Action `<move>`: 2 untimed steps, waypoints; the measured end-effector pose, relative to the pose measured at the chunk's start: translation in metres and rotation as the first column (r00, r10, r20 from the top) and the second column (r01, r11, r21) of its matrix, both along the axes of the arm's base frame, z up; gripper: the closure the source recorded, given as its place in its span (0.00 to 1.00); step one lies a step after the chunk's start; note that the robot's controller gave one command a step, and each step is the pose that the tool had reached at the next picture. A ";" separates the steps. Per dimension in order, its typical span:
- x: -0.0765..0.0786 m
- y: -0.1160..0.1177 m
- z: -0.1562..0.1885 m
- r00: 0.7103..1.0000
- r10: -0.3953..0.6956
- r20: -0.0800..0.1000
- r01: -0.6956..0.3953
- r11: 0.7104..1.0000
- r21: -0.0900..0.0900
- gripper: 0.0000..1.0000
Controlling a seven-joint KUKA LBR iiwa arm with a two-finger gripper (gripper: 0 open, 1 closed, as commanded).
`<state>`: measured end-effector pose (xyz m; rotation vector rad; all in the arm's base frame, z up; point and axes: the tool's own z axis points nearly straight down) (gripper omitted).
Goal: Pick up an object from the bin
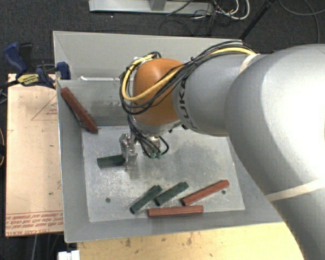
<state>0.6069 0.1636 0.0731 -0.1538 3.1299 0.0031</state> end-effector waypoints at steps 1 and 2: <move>0.000 0.000 0.000 1.000 0.000 0.000 0.000 1.000 0.000 1.00; -0.028 -0.002 0.006 0.992 0.128 0.001 -0.128 0.992 -0.001 1.00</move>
Offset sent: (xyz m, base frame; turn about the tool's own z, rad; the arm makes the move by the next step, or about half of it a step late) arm -0.0625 -0.0065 0.0141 -0.2740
